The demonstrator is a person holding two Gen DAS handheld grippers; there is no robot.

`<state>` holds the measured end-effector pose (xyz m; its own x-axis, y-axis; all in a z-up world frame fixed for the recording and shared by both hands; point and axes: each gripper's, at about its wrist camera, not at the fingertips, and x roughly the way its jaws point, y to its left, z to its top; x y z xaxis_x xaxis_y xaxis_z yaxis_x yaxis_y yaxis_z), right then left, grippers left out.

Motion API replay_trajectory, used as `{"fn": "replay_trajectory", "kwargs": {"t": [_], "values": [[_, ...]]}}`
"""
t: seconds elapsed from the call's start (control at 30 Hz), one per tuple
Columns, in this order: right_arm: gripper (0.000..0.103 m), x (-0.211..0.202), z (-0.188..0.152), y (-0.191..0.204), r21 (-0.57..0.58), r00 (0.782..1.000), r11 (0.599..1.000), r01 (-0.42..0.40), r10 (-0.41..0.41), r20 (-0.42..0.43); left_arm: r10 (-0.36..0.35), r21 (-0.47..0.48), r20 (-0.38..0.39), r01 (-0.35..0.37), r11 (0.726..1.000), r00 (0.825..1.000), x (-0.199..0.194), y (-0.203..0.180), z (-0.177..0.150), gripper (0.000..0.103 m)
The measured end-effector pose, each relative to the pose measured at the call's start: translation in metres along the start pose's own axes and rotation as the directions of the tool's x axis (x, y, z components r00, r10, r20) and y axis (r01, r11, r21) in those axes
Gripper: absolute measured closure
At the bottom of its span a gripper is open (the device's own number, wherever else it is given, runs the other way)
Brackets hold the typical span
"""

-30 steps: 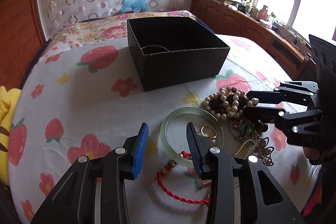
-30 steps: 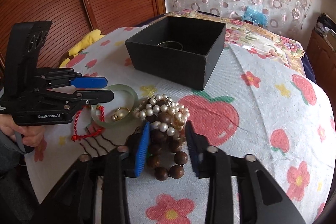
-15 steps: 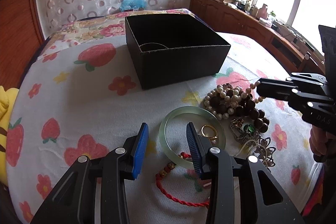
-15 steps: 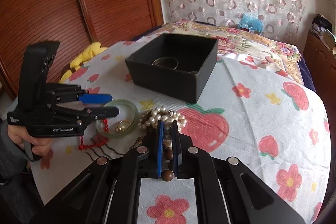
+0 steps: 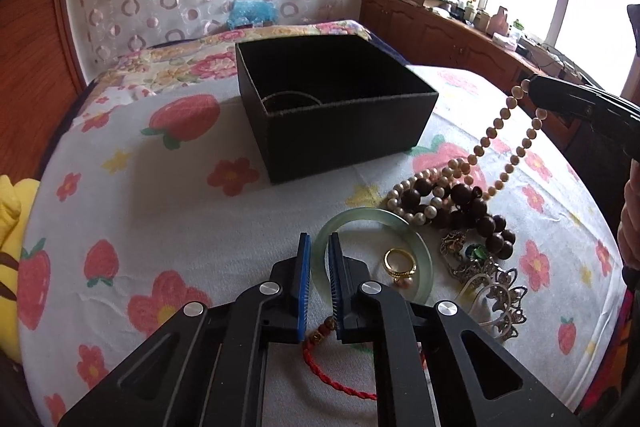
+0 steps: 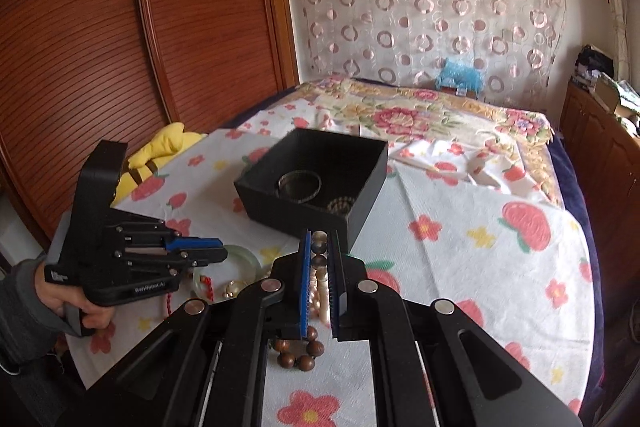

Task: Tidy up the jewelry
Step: 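Lower the jade bangle and bead necklace into the box and open both tools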

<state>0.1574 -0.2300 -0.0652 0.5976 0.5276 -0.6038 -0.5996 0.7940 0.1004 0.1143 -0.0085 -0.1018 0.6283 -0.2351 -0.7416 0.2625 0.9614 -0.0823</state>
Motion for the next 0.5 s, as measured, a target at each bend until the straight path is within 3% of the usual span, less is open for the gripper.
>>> {"fn": "replay_trajectory", "kwargs": {"t": [0.5], "values": [[0.094,-0.034,0.050,0.007,-0.038,0.994,0.999,0.026,-0.022,0.110,0.035,-0.026,0.174,-0.031,0.999,0.984,-0.059,-0.001,0.021,0.095]]}}
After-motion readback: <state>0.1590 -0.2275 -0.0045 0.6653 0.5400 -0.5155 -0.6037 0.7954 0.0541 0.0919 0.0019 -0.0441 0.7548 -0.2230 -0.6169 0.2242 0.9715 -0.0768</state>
